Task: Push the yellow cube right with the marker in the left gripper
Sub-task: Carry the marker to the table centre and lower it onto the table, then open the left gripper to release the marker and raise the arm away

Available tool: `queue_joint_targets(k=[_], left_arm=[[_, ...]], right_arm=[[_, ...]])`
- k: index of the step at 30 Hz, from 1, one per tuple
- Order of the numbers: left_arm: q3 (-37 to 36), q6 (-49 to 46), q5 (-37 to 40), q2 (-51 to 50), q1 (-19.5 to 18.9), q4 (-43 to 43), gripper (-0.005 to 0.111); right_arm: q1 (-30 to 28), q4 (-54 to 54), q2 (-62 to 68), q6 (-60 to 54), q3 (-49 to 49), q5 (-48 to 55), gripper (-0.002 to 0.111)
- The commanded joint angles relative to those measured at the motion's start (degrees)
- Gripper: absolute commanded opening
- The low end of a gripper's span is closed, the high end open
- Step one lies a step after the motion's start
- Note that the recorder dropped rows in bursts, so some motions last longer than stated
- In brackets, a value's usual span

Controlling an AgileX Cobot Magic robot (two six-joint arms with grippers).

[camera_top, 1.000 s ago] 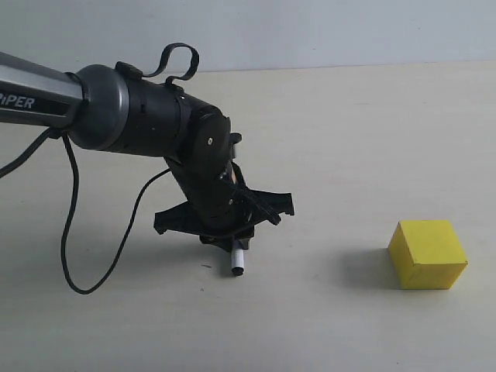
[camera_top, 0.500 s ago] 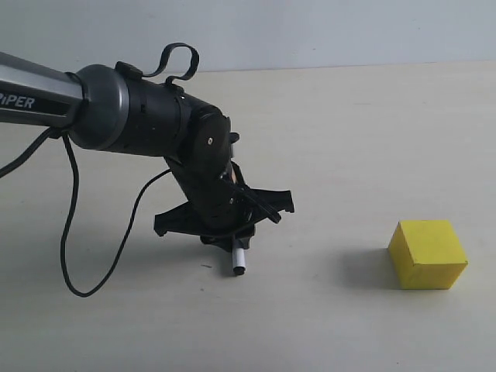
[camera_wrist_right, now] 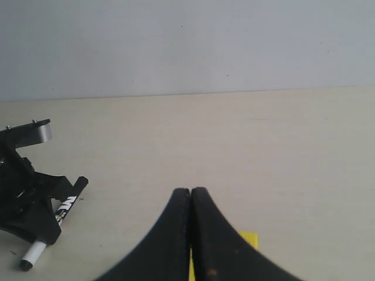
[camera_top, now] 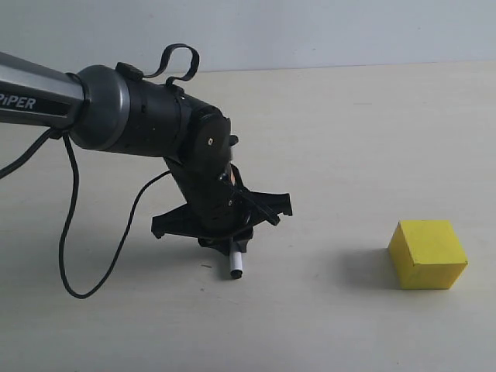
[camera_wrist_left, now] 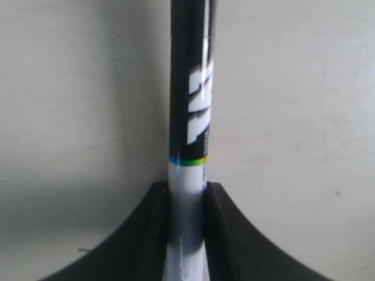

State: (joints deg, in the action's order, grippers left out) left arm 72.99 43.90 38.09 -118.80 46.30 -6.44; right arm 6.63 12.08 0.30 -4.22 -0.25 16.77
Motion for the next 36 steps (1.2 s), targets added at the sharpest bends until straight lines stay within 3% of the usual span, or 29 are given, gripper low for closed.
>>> queue_joint_targets(k=[1,12,20,23,36], left_arm=[[0.3,0.02,0.88,0.27,0.22,-0.08,0.0],[0.3,-0.12,1.18,0.27,0.22,-0.08,0.001],[0.3,-0.42,1.16,0.27,0.22,-0.08,0.036],[0.3,-0.51,1.04,0.27,0.22,-0.08,0.043],[0.3,-0.51,1.04,0.27,0.22,-0.08,0.045]], right_arm=[[0.07,-0.07,-0.3,-0.21,0.25,-0.39,0.0],[0.07,-0.07,-0.3,-0.21,0.25,-0.39,0.0],[0.07,-0.07,-0.3,-0.21,0.25,-0.39,0.0],[0.07,-0.07,-0.3,-0.21,0.25,-0.39,0.0],[0.07,-0.07,-0.3,-0.21,0.25,-0.39,0.0]])
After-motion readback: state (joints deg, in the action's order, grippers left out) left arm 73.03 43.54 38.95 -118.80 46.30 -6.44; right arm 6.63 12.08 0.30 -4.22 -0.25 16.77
